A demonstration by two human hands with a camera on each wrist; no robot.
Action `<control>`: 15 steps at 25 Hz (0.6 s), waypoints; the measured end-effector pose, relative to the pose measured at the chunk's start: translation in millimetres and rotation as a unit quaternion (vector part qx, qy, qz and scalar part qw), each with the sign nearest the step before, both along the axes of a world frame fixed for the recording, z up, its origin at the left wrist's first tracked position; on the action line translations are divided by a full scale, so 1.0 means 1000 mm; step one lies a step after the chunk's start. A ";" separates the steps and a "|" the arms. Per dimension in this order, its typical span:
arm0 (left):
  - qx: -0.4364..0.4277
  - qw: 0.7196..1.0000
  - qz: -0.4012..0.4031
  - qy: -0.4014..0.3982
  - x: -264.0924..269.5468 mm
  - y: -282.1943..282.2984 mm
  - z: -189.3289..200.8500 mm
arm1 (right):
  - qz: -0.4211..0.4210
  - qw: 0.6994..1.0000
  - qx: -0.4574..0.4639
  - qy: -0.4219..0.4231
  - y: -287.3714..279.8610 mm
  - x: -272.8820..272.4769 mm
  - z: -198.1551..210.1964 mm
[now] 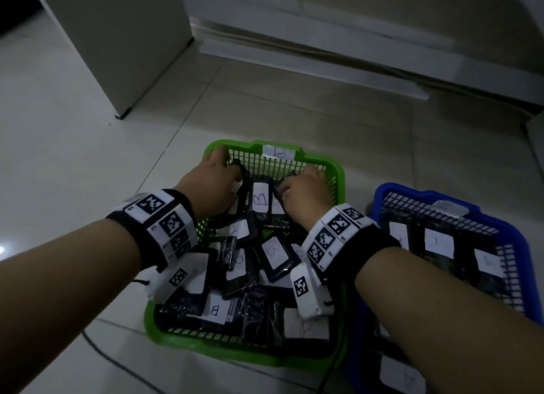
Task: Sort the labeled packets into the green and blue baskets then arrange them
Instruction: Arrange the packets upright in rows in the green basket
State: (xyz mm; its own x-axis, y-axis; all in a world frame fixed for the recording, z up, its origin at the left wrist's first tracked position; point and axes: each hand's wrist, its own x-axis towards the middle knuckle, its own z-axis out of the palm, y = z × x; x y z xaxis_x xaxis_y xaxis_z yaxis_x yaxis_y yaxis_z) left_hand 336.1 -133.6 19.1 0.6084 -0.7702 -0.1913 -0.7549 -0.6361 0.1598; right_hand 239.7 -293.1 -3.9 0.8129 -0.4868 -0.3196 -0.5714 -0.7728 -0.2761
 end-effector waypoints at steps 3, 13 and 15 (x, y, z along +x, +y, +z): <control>0.046 0.998 -0.030 0.026 -0.001 -0.003 0.002 | -0.055 0.995 0.078 0.036 -0.009 -0.008 -0.001; 0.219 0.962 -0.145 0.070 -0.008 -0.009 -0.005 | 0.081 0.991 0.097 0.048 0.007 -0.033 0.024; 0.242 0.958 -0.126 0.088 -0.012 -0.011 -0.005 | 0.132 0.981 0.099 0.097 0.020 -0.042 0.024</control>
